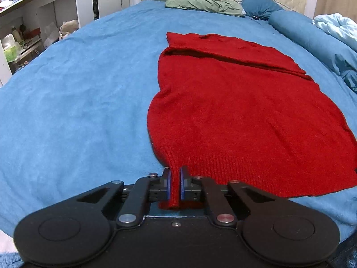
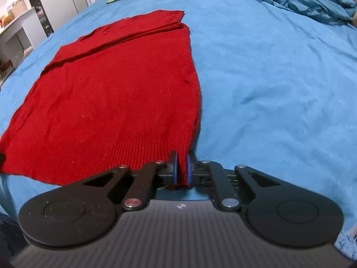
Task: Fold small clothes
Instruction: 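Grasp the sweater hem with both tools and lift it toward the collar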
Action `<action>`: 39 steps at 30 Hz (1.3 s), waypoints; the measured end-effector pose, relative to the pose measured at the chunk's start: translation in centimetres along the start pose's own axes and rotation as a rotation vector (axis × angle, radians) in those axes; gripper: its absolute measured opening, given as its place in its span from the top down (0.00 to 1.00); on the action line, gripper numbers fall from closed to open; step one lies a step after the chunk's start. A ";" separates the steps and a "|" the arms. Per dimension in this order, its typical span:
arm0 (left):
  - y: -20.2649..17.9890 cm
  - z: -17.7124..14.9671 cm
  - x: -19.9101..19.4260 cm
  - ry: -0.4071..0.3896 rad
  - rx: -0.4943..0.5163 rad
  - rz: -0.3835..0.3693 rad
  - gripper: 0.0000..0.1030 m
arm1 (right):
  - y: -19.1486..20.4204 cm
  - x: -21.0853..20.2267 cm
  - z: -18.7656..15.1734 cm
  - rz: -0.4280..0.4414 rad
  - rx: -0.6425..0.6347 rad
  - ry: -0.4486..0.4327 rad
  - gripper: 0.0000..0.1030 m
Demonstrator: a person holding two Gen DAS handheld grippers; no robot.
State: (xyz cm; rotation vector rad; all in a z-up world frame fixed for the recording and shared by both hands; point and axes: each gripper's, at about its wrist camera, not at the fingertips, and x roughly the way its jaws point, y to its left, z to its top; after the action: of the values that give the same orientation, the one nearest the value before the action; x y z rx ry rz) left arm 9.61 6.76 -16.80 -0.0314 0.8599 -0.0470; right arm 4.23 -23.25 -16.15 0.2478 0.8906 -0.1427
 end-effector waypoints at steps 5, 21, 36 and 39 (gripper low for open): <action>0.6 1.0 -2.2 -0.018 -0.056 -0.055 0.95 | -1.6 -2.0 1.1 0.086 0.099 -0.023 0.81; 2.0 24.6 -1.1 -0.278 -0.192 -0.203 0.95 | -3.0 -3.5 24.1 0.418 0.283 -0.311 0.81; -0.2 32.8 25.5 -0.148 -0.111 0.014 0.95 | 0.2 25.2 36.5 0.202 0.362 -0.164 0.81; 0.3 34.2 26.7 -0.149 -0.123 0.017 0.95 | -0.2 26.9 37.0 0.200 0.388 -0.191 0.81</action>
State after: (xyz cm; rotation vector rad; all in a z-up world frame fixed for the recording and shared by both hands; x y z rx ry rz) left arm 52.91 5.86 -14.69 -0.1416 0.7133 0.0244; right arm 48.64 -34.04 -14.93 0.6712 0.6383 -0.1496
